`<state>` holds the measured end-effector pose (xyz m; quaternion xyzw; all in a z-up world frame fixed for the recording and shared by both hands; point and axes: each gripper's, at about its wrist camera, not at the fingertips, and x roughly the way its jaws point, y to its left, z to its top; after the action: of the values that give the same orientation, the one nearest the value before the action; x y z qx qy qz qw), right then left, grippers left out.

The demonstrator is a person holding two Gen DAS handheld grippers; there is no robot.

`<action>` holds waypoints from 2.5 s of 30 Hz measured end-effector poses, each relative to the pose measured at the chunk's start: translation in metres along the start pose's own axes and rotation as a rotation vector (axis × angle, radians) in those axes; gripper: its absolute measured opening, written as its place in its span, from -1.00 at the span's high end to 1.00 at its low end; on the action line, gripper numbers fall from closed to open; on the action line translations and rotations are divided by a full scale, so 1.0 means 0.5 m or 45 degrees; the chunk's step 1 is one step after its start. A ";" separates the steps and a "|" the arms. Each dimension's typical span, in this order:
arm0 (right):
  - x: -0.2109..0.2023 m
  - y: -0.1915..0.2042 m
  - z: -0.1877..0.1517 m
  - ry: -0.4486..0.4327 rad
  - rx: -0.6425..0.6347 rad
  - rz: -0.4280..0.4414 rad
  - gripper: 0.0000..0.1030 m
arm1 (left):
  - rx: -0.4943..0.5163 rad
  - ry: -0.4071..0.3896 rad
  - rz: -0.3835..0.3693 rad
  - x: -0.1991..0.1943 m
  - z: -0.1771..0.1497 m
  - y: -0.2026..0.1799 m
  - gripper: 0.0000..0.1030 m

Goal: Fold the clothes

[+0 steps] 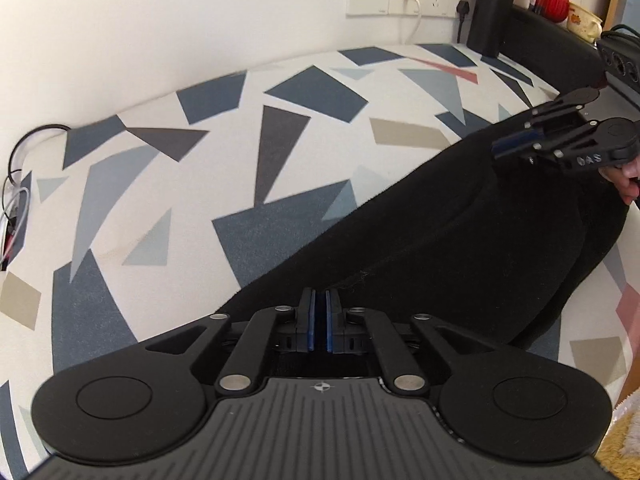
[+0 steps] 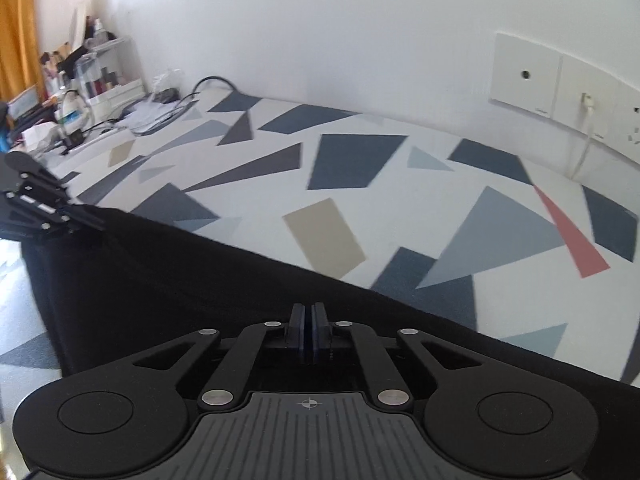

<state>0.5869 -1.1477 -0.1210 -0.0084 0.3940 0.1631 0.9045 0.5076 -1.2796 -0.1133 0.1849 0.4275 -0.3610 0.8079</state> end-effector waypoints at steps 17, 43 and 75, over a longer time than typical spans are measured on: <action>-0.001 -0.004 0.024 -0.146 0.060 -0.042 1.00 | -0.052 -0.086 0.011 0.000 0.022 0.015 0.98; -0.210 -0.037 -0.170 -0.282 0.769 -0.657 -0.02 | -0.672 -0.136 0.138 -0.145 -0.155 0.079 -0.58; -0.082 0.098 -0.201 -0.074 0.803 -0.955 -0.99 | -0.320 -0.082 0.320 -0.035 -0.138 0.034 -1.00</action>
<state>0.4748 -1.1276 -0.1554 0.1292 0.3686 -0.3011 0.8699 0.4751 -1.2187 -0.1380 0.1229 0.4167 -0.2067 0.8767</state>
